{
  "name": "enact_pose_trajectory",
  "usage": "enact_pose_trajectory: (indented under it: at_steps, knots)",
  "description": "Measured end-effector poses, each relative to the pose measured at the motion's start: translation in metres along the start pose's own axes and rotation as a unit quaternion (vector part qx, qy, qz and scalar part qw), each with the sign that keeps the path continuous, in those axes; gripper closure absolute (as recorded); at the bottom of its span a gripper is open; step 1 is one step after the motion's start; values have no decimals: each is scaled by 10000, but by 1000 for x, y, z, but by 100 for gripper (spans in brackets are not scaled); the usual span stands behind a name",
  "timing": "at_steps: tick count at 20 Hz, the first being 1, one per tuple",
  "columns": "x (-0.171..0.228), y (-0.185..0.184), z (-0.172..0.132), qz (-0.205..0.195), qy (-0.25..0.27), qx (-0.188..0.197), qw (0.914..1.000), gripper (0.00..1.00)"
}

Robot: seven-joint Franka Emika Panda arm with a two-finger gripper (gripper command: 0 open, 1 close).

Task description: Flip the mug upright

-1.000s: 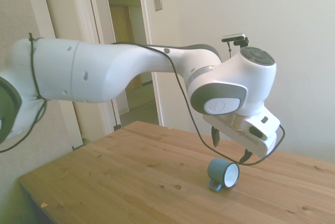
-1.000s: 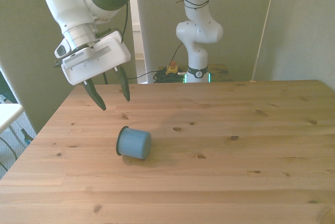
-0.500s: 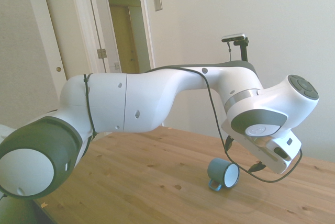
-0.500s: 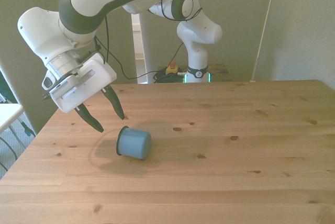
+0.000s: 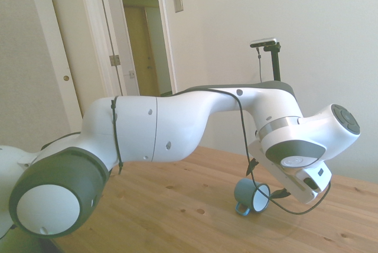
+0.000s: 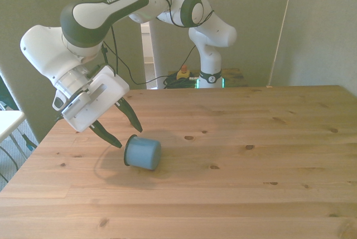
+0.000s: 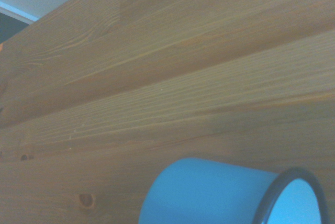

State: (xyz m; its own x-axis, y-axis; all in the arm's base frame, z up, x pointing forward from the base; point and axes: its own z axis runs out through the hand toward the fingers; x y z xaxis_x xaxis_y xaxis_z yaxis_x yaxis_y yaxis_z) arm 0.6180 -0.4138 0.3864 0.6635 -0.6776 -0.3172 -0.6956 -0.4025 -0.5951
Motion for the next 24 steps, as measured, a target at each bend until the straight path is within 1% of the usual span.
enact_pose_trajectory:
  at_steps: [5, 9, 14, 24]
  knots:
    - [-1, -4, 20, 5, -379, 219, 9990, 0]
    - [-2, -2, 23, 24, -610, 361, 9975, 0]
    - [-6, -10, 18, -16, -696, 467, 9965, 0]
    - [-6, -16, 38, -51, -876, 539, 9947, 0]
